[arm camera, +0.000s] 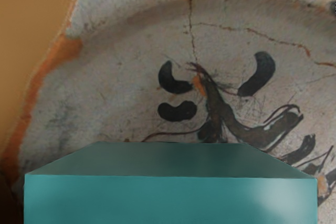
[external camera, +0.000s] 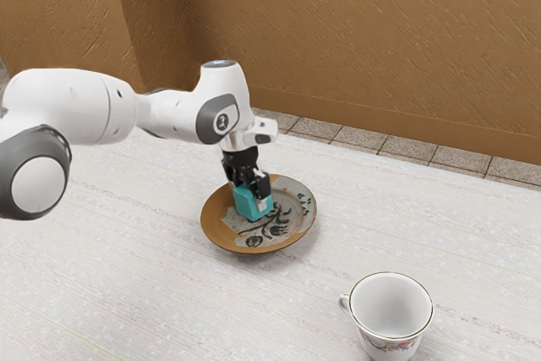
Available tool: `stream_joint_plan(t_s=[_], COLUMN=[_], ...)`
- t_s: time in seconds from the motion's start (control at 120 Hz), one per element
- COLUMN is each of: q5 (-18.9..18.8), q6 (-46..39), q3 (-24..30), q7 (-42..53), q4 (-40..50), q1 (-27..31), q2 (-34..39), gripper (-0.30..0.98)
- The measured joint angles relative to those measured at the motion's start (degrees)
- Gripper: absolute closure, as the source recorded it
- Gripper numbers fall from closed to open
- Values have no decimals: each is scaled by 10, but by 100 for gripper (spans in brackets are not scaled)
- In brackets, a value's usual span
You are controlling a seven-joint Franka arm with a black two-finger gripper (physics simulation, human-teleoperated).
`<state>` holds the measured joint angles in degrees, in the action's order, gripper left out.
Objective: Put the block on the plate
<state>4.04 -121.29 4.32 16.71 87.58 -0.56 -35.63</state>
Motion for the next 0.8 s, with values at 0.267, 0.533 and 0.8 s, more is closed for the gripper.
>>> stream_joint_plan(t_s=[0.267,0.533,0.8], q5=[-7,-36,-99], q6=[-9,35,138], q3=[1,-2,2], q7=[1,2,3], q4=[5,23,17], q1=[-4,-32,-39], q2=[18,152,221], gripper=[10,3,1])
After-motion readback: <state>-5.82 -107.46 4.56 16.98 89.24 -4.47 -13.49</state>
